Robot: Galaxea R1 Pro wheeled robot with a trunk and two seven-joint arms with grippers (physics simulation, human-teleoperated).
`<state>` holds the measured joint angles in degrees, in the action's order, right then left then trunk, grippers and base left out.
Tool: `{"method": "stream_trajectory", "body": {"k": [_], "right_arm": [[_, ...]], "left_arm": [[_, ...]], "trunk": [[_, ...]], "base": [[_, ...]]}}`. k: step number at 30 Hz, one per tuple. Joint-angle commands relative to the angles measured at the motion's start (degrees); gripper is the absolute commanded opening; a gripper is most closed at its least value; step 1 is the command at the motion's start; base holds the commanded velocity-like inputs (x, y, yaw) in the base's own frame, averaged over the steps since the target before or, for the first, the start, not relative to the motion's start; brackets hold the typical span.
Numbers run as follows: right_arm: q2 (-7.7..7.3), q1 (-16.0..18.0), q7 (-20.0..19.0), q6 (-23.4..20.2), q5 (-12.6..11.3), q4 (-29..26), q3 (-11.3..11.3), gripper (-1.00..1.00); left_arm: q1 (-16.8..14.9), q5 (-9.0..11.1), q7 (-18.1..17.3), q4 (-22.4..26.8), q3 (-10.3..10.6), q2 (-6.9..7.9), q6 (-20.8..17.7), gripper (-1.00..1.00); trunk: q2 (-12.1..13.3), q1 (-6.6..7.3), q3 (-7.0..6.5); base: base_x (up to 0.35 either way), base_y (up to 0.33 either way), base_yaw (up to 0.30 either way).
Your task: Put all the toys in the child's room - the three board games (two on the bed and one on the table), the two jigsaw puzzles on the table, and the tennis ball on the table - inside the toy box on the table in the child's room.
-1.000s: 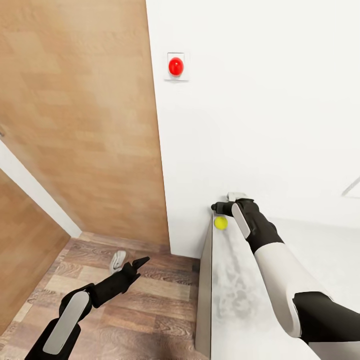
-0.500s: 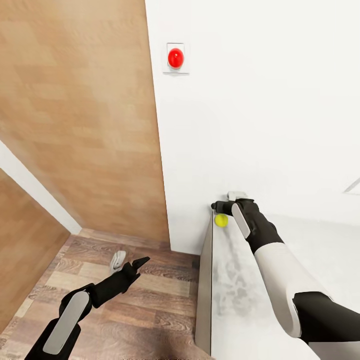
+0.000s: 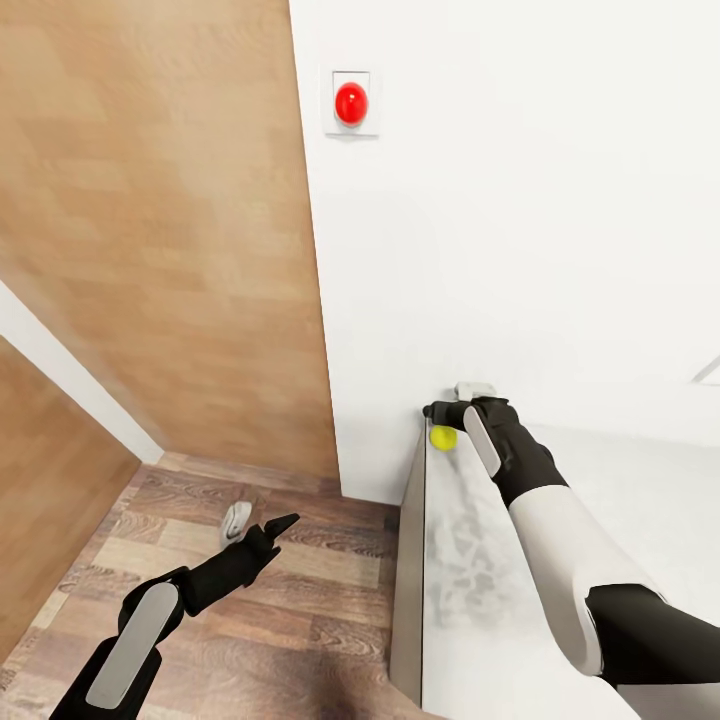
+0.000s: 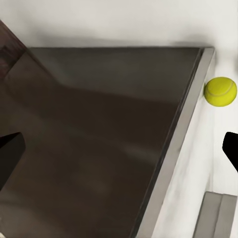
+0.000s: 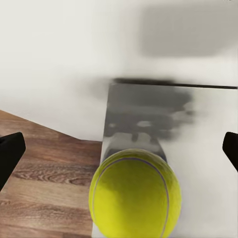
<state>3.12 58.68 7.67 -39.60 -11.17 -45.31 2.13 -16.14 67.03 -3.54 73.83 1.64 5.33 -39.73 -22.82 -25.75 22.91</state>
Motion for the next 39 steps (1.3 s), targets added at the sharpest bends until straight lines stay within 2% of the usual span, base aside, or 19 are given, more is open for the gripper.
{"method": "stream_trajectory", "body": {"k": [1,13,39], "right_arm": [[-0.03,0.04,0.58,-0.16,-0.61,-0.09,0.15,1.00],[0.03,0.03,0.60,-0.12,-0.60,-0.20,0.15,1.00],[0.04,0.03,0.61,-0.13,-0.60,-0.17,0.15,1.00]], "left_arm": [[-0.03,-0.06,-0.15,0.01,0.03,0.03,-0.14,1.00],[-0.03,-0.06,-0.15,0.01,0.03,0.03,-0.09,1.00],[-0.03,-0.06,-0.15,0.01,0.04,0.03,-0.10,1.00]], "trunk": [[-0.10,-0.03,0.11],[-0.10,-0.03,0.73],[-0.10,-0.03,3.02]], "base": [[0.000,0.000,0.000],[0.000,0.000,0.000],[0.000,0.000,0.000]]}}
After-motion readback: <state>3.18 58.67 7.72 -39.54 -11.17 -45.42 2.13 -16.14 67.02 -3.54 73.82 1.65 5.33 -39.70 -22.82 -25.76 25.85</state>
